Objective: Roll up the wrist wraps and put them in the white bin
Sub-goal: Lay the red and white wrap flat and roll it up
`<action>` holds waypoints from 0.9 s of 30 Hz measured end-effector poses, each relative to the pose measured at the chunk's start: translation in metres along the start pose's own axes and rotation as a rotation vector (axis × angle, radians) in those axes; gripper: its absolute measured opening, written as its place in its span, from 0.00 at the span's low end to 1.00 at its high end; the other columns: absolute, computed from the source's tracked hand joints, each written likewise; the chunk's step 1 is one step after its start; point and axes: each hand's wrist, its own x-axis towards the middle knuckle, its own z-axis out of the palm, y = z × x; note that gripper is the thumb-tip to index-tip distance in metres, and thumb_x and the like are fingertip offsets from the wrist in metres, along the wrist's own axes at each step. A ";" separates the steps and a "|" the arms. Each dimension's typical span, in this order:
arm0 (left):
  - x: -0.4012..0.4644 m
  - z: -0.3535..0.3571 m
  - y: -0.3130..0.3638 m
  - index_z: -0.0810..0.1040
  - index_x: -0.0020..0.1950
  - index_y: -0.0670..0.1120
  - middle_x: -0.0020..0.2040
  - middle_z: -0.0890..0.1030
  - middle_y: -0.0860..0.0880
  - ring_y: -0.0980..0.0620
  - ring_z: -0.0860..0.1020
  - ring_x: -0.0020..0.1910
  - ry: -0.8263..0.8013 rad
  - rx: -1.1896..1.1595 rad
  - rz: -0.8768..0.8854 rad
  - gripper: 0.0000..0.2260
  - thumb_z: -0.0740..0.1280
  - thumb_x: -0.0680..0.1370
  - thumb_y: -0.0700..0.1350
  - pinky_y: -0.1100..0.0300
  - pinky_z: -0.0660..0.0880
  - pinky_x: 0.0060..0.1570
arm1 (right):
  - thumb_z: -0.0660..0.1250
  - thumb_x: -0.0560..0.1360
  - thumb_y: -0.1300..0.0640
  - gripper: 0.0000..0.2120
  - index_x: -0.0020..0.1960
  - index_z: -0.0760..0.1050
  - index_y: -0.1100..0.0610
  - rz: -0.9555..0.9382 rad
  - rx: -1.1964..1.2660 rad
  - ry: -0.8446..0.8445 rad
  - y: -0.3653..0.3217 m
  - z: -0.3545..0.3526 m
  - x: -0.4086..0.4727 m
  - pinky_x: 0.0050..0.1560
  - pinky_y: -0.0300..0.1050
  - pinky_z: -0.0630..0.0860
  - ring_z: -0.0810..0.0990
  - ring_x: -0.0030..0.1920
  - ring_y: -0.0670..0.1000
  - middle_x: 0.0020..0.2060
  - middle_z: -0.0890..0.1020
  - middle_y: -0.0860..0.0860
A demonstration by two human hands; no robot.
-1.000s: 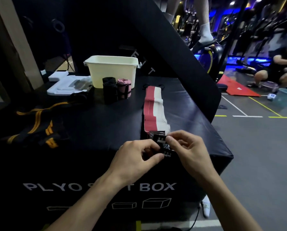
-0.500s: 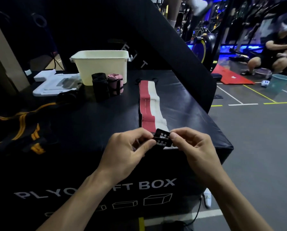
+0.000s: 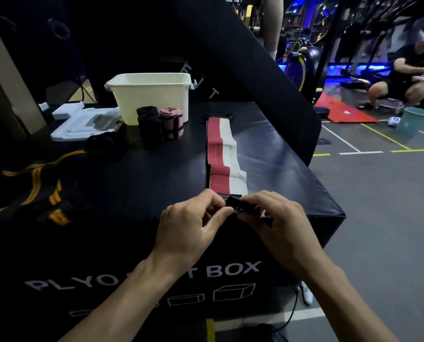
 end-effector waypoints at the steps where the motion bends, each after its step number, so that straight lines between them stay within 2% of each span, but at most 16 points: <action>1: 0.000 -0.001 0.000 0.76 0.47 0.54 0.37 0.82 0.60 0.59 0.80 0.33 -0.001 -0.004 -0.004 0.12 0.72 0.76 0.60 0.55 0.78 0.34 | 0.73 0.74 0.51 0.08 0.52 0.82 0.49 -0.012 -0.021 -0.003 0.000 0.000 0.000 0.41 0.45 0.79 0.79 0.42 0.44 0.43 0.82 0.41; 3: 0.002 -0.003 0.000 0.75 0.51 0.56 0.39 0.81 0.59 0.58 0.80 0.35 -0.020 -0.032 0.000 0.13 0.74 0.75 0.59 0.56 0.78 0.36 | 0.71 0.75 0.50 0.07 0.52 0.82 0.50 -0.034 -0.059 -0.026 -0.001 0.000 0.000 0.41 0.47 0.79 0.79 0.42 0.46 0.42 0.81 0.42; 6: 0.006 -0.006 -0.003 0.80 0.57 0.58 0.43 0.79 0.58 0.57 0.79 0.38 -0.072 -0.031 0.093 0.11 0.74 0.77 0.57 0.54 0.79 0.39 | 0.71 0.75 0.50 0.07 0.52 0.83 0.50 -0.033 -0.042 -0.042 -0.003 0.001 -0.001 0.40 0.47 0.78 0.79 0.42 0.46 0.42 0.81 0.43; 11: 0.009 -0.007 -0.009 0.83 0.52 0.55 0.48 0.81 0.60 0.57 0.81 0.43 -0.091 -0.015 0.148 0.07 0.72 0.79 0.56 0.53 0.78 0.40 | 0.76 0.74 0.53 0.07 0.52 0.84 0.48 -0.019 0.009 -0.045 -0.004 0.000 0.000 0.41 0.36 0.73 0.77 0.39 0.40 0.42 0.81 0.41; 14: 0.009 -0.006 -0.011 0.83 0.50 0.54 0.46 0.82 0.59 0.57 0.81 0.43 -0.091 -0.028 0.116 0.07 0.71 0.79 0.56 0.53 0.78 0.42 | 0.80 0.70 0.55 0.16 0.57 0.83 0.47 0.015 0.046 -0.044 -0.005 -0.001 0.000 0.42 0.31 0.72 0.79 0.40 0.42 0.44 0.83 0.39; 16: 0.010 -0.006 -0.012 0.84 0.49 0.53 0.42 0.83 0.59 0.56 0.82 0.41 -0.092 -0.104 0.034 0.05 0.74 0.78 0.53 0.55 0.78 0.43 | 0.81 0.69 0.58 0.20 0.58 0.82 0.47 0.040 0.077 -0.030 -0.005 -0.003 0.000 0.41 0.30 0.72 0.79 0.39 0.43 0.43 0.83 0.39; 19: 0.011 -0.007 -0.011 0.85 0.50 0.54 0.40 0.83 0.58 0.55 0.83 0.39 -0.112 -0.213 -0.059 0.04 0.77 0.76 0.48 0.62 0.78 0.40 | 0.81 0.69 0.61 0.18 0.56 0.82 0.49 0.048 0.096 0.010 -0.005 -0.003 0.001 0.39 0.33 0.75 0.79 0.38 0.44 0.40 0.83 0.41; 23: 0.011 -0.010 -0.014 0.85 0.58 0.53 0.46 0.83 0.57 0.54 0.82 0.44 -0.141 -0.151 0.082 0.12 0.78 0.75 0.48 0.59 0.79 0.45 | 0.80 0.70 0.61 0.17 0.56 0.83 0.51 0.074 0.125 0.020 -0.003 -0.001 0.003 0.42 0.40 0.78 0.82 0.40 0.45 0.41 0.85 0.43; 27: 0.013 -0.008 -0.014 0.85 0.57 0.50 0.49 0.82 0.59 0.58 0.81 0.46 -0.097 -0.127 0.133 0.13 0.79 0.73 0.44 0.59 0.80 0.45 | 0.79 0.71 0.60 0.14 0.54 0.83 0.52 0.079 0.144 0.016 -0.002 0.000 0.005 0.42 0.42 0.78 0.83 0.41 0.45 0.41 0.85 0.42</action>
